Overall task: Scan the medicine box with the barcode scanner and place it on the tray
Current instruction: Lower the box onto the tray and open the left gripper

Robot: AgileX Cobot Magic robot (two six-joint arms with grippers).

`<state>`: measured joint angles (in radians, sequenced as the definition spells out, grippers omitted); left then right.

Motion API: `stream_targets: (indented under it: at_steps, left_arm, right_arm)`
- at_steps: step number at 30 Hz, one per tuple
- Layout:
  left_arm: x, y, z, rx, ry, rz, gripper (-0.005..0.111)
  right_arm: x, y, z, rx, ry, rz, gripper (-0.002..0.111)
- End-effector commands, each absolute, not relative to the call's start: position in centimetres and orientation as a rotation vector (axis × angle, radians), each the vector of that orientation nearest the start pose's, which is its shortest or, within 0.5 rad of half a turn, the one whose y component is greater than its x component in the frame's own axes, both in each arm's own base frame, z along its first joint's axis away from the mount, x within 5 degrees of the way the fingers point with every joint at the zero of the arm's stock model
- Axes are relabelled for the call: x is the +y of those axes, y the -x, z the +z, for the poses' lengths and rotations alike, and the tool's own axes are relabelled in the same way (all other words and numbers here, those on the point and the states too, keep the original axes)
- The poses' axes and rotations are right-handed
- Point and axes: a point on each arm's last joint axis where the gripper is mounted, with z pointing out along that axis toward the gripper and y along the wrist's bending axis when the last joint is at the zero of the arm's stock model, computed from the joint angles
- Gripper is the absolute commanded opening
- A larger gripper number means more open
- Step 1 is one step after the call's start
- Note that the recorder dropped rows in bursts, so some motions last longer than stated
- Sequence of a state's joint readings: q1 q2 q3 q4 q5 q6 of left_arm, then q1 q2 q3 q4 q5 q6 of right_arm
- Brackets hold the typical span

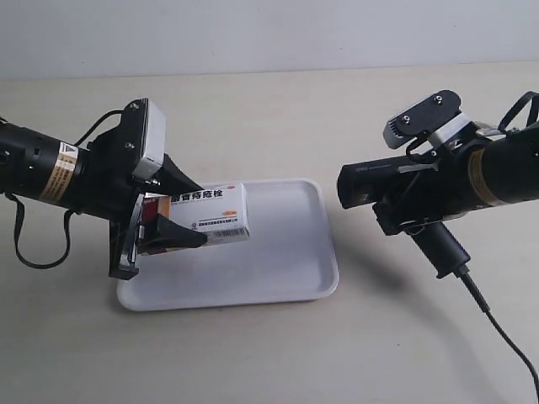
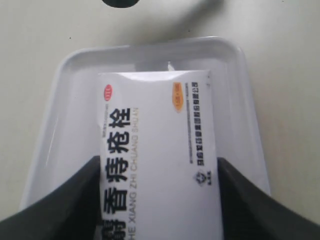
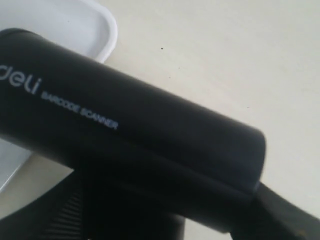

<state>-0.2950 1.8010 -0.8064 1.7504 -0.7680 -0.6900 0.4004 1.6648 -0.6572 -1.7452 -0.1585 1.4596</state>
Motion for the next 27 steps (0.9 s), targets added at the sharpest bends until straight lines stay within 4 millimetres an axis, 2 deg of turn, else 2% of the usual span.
stream_targets:
  at_steps: [1, 3, 5, 7, 11, 15, 18, 22, 24, 27]
  left_arm:
    - [-14.9, -27.8, 14.3, 1.635, -1.699, -0.576, 0.0]
    - [-15.1, -28.1, 14.4, 1.675, -1.603, -0.599, 0.0]
    - [-15.3, -28.9, 14.2, 1.751, -1.424, -0.64, 0.0]
    - [-15.4, -29.4, 13.1, 1.804, -1.357, -0.665, 0.0]
    - [-15.6, -30.2, 11.4, 1.888, -1.338, -0.679, 0.0]
    - [-15.8, -30.4, 10.1, 1.965, -1.364, -0.592, 0.005]
    - [-16.4, -30.3, 9.5, 1.982, -1.411, -0.536, 0.022]
    - [-16.9, -30.2, 9.3, 1.995, -1.416, -0.517, 0.055]
    - [-16.9, -30.3, 9.3, 1.996, -1.418, -0.513, 0.07]
    - [-16.8, -30.2, 9.2, 2.003, -1.415, -0.516, 0.091]
  right_arm:
    - [12.6, -25.8, 14.5, 2.332, 0.904, 0.19, 0.0]
    - [12.1, -26.2, 14.4, 2.338, 0.863, 0.115, 0.0]
    - [10.7, -26.9, 14.2, 2.379, 0.68, -0.053, 0.0]
    - [10.2, -27.2, 13.5, 2.407, 0.631, -0.127, 0.0]
    - [11.1, -27.9, 11.7, 2.482, 0.578, -0.031, 0.0]
    - [11.9, -28.4, 10.9, 2.503, 0.604, 0.031, 0.0]
    - [11.9, -28.5, 10.5, 2.513, 0.607, 0.03, 0.0]
    - [11.9, -28.4, 10.4, 2.529, 0.562, 0.042, 0.002]
    - [11.9, -28.4, 10.4, 2.533, 0.543, 0.048, 0.009]
    - [11.9, -28.4, 10.4, 2.533, 0.541, 0.048, 0.028]
